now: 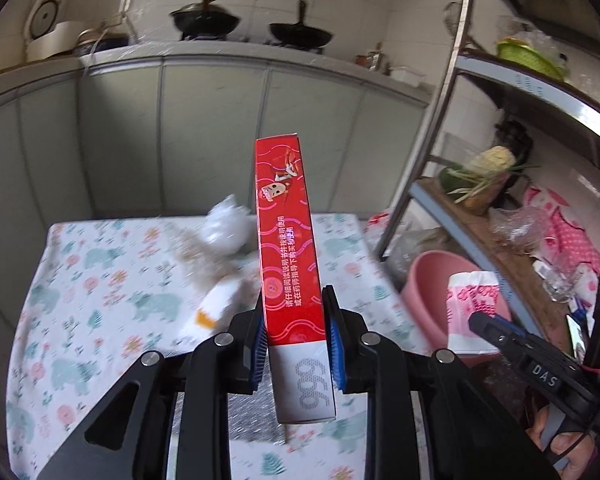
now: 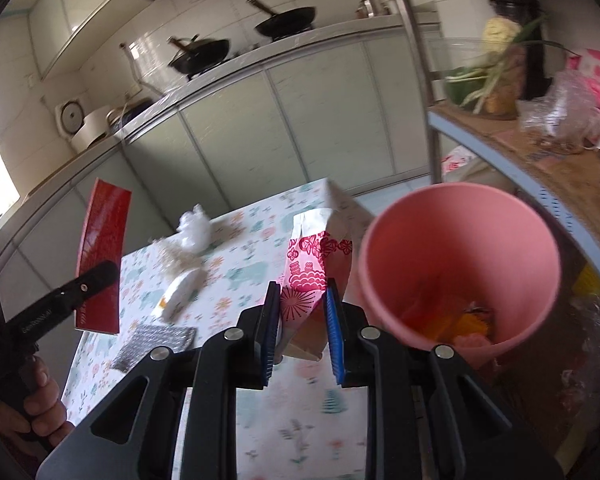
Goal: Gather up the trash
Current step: 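Carry the red box and pink tissue box with both grippers over the bucket, then open both grippers to drop the two boxes into the pink bucket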
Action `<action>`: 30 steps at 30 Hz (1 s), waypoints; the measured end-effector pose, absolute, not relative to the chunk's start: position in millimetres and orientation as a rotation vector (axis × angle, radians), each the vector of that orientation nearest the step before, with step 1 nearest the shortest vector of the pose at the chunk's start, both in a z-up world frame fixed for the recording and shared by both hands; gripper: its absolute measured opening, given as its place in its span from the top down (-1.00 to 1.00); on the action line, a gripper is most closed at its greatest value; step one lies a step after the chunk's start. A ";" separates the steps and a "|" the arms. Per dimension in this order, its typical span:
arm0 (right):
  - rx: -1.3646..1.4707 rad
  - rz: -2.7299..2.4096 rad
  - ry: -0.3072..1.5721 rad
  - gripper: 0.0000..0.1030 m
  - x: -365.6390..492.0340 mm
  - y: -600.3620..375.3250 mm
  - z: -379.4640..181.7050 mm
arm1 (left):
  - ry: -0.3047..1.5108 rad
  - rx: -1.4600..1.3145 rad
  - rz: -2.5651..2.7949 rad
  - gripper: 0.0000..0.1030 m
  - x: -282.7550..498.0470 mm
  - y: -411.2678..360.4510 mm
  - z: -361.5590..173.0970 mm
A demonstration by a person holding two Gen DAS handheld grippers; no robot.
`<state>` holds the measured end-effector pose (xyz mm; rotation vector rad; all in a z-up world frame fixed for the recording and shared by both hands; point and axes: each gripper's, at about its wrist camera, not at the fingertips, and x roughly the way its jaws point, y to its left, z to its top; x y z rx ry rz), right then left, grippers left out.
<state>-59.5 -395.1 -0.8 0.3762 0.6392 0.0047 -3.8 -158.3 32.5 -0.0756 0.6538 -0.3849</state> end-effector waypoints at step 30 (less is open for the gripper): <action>0.376 -0.282 0.720 0.56 -44.5 -511.9 -57.4 | 0.840 0.066 -0.756 0.53 53.6 -380.8 -36.9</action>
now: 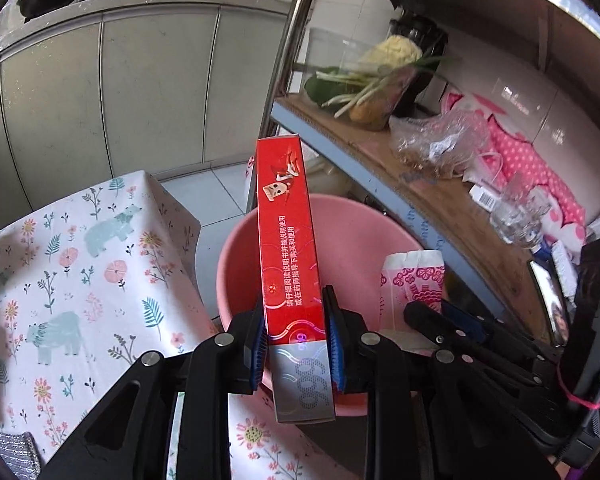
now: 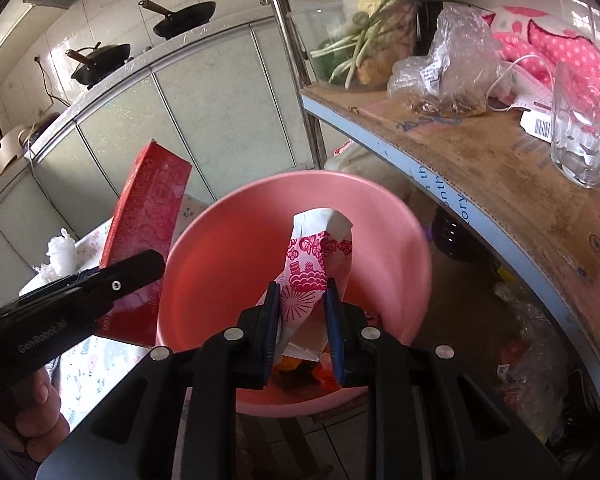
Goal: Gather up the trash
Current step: 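Open both grippers to drop the two boxes into the pink bucket, then move both grippers back to the white sponge and silver mesh pad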
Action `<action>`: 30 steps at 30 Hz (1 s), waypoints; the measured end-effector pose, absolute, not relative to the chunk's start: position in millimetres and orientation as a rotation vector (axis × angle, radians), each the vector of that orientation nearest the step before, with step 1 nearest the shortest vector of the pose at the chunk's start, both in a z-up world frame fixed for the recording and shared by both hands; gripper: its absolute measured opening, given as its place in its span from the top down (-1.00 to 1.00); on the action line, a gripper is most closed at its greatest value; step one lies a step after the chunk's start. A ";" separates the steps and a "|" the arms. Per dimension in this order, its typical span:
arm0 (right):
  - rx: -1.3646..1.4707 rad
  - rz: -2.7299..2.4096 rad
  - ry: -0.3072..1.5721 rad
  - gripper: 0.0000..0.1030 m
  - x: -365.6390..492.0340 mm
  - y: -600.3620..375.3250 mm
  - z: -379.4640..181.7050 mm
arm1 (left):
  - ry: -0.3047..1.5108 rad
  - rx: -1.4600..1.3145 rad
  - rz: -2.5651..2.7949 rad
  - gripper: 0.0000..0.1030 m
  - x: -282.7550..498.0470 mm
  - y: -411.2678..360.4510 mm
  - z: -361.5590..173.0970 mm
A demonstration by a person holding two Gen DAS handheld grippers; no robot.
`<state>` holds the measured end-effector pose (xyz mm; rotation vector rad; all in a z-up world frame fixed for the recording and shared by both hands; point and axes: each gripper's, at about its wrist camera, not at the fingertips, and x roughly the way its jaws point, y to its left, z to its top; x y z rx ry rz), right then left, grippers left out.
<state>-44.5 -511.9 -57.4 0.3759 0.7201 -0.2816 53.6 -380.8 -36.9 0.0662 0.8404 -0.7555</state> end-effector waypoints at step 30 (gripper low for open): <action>0.326 -0.258 0.702 0.31 -54.6 -496.7 -31.6 | 0.677 0.125 -0.681 0.14 6.7 -364.7 15.5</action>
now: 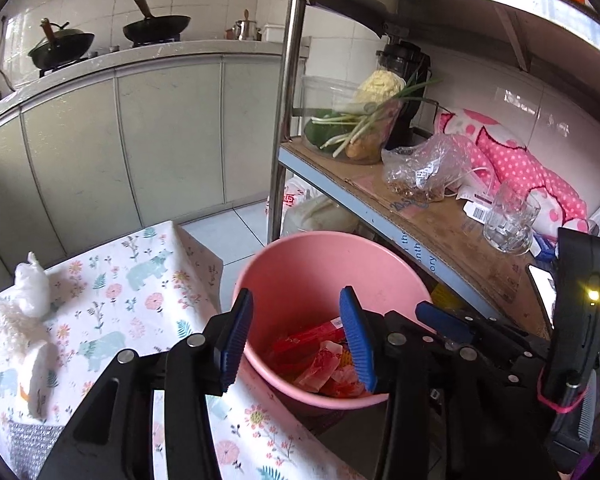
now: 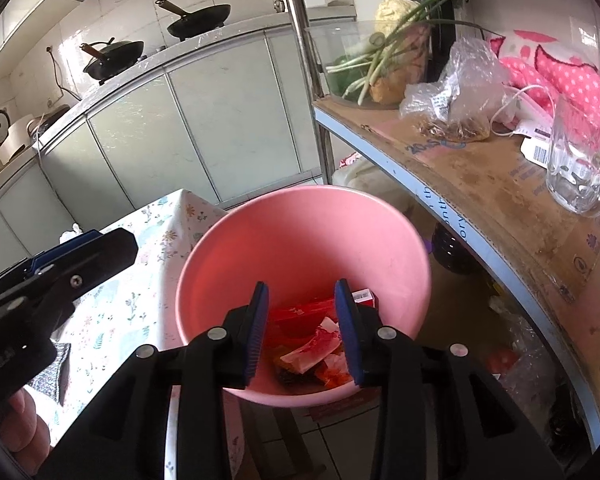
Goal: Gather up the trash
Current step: 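Move both grippers back to the white sponge and silver mesh pad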
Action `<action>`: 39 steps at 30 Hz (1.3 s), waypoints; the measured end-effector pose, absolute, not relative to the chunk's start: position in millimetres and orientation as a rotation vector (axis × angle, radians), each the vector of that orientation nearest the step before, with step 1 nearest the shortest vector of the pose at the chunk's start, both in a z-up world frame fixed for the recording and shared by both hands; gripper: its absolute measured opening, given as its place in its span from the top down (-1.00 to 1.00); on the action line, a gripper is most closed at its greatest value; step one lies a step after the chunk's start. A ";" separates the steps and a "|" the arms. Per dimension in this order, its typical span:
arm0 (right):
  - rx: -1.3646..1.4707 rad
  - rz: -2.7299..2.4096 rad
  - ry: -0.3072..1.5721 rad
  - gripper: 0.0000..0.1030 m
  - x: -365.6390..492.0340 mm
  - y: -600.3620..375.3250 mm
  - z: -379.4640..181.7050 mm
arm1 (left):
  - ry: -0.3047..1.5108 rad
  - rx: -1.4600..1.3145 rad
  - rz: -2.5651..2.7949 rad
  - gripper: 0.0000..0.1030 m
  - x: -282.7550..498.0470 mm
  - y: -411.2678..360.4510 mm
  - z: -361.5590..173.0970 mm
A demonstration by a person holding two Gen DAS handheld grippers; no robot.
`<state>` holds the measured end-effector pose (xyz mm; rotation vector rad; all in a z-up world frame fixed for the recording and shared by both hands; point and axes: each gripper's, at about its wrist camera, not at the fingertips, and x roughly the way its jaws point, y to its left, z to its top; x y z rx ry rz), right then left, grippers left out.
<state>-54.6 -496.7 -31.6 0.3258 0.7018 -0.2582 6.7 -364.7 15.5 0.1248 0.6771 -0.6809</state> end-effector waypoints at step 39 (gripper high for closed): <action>0.191 -0.080 0.682 0.31 -57.5 -384.4 15.5 | 0.648 -0.032 -0.546 0.13 -23.1 -247.3 54.5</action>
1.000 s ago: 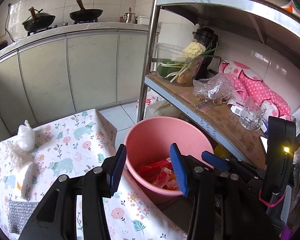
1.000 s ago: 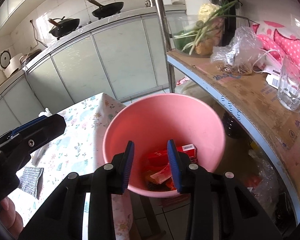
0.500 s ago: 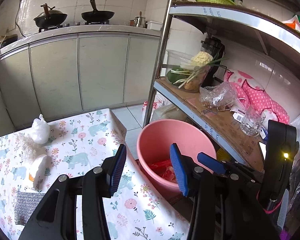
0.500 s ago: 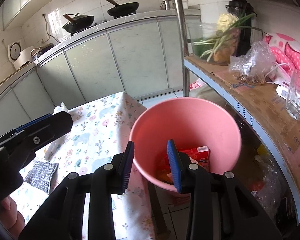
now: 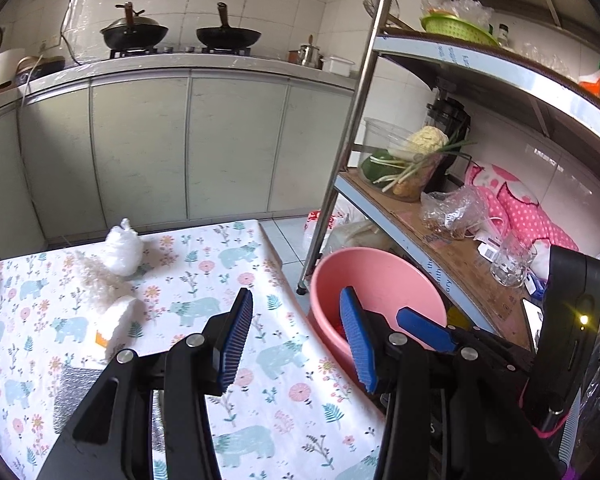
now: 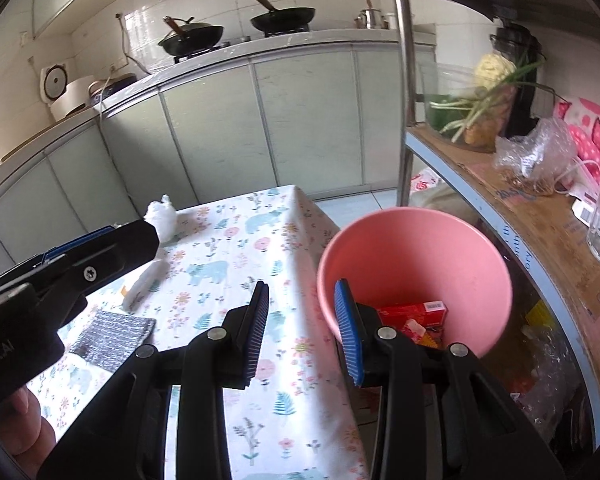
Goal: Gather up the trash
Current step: 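Move both grippers back to the white sponge and silver mesh pad, then grasp the white sponge with the left gripper while the right grasps the silver mesh pad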
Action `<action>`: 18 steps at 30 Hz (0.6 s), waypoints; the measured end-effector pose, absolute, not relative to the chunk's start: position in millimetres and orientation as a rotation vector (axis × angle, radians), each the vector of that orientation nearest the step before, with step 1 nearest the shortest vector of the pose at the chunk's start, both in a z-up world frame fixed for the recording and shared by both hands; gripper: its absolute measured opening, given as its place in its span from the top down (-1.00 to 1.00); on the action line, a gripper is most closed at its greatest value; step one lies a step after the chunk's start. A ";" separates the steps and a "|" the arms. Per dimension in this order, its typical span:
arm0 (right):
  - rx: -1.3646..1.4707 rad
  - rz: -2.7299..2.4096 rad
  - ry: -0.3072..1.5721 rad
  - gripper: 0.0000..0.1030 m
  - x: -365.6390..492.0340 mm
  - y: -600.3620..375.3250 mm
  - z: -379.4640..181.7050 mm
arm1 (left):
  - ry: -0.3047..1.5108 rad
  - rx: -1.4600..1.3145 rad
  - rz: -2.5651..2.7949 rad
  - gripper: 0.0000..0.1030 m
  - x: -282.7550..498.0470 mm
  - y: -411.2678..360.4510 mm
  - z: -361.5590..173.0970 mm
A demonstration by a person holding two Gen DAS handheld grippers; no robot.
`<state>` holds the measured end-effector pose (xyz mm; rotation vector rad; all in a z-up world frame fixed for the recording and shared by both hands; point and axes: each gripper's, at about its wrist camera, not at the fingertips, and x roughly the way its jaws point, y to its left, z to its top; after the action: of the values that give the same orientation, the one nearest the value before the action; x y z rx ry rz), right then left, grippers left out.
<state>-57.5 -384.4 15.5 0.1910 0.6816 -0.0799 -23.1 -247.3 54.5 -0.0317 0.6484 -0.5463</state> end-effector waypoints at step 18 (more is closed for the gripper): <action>0.131 0.051 0.722 0.31 -43.0 -306.1 13.4 | 0.680 -0.099 -0.411 0.12 -18.2 -165.7 40.2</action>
<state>-43.0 -306.1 13.4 0.1307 0.7220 0.0512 -18.2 -165.7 40.2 -0.0988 0.6798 -0.4111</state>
